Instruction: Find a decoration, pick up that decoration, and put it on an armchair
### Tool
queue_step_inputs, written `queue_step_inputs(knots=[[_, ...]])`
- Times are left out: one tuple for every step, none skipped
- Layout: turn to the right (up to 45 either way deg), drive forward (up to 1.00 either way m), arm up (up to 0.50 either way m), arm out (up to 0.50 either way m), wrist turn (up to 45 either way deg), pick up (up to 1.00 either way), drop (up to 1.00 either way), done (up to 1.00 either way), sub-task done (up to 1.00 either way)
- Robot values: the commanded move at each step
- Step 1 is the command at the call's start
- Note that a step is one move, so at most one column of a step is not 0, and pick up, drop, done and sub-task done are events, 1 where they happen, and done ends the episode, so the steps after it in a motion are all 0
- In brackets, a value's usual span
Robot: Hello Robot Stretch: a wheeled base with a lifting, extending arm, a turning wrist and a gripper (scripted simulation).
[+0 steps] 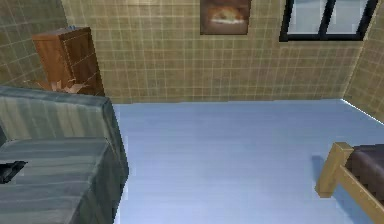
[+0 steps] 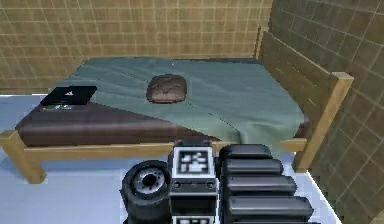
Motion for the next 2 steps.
queue_step_inputs(knots=[[0.0,0.85,0.00,0.00,0.0,0.00,0.00,0.00,0.00],[45.0,0.00,0.00,0.00,0.0,0.00,0.00,0.00,0.00]])
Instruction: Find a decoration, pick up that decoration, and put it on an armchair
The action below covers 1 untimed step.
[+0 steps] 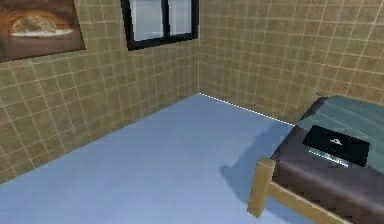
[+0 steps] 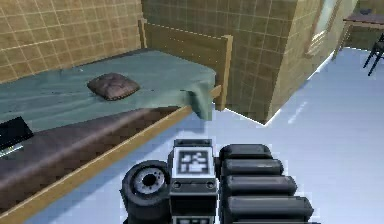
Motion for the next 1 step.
queue_step_inputs(knots=[[39.0,0.00,0.00,0.00,0.0,0.00,0.00,0.00,0.00]])
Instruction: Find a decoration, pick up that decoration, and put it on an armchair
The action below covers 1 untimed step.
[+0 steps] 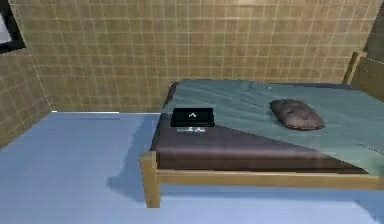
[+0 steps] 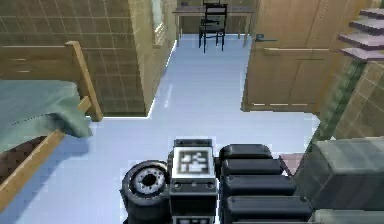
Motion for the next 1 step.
queue_step_inputs(knots=[[-45.0,0.00,0.00,0.00,0.0,0.00,0.00,0.00,0.00]])
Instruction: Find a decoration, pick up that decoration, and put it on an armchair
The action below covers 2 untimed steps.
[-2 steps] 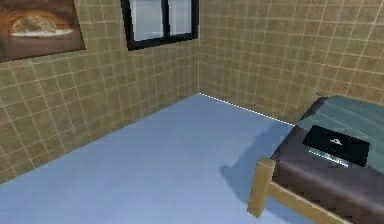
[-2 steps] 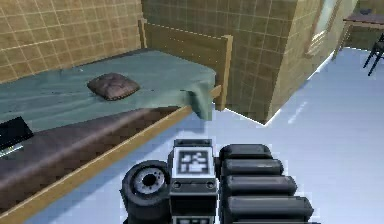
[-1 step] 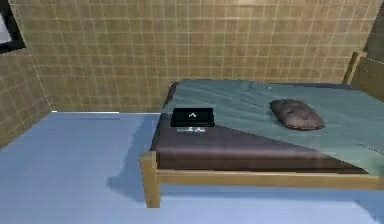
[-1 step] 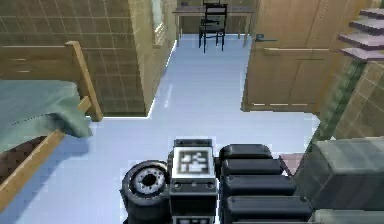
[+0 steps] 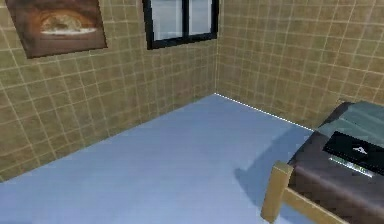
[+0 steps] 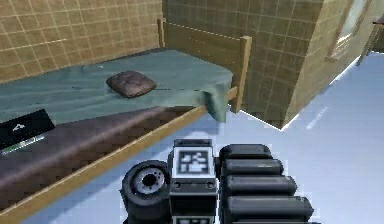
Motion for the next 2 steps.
queue_step_inputs(knots=[[-45.0,0.00,0.00,0.00,0.0,0.00,0.00,0.00,0.00],[-6.0,0.00,0.00,0.00,0.0,0.00,0.00,0.00,0.00]])
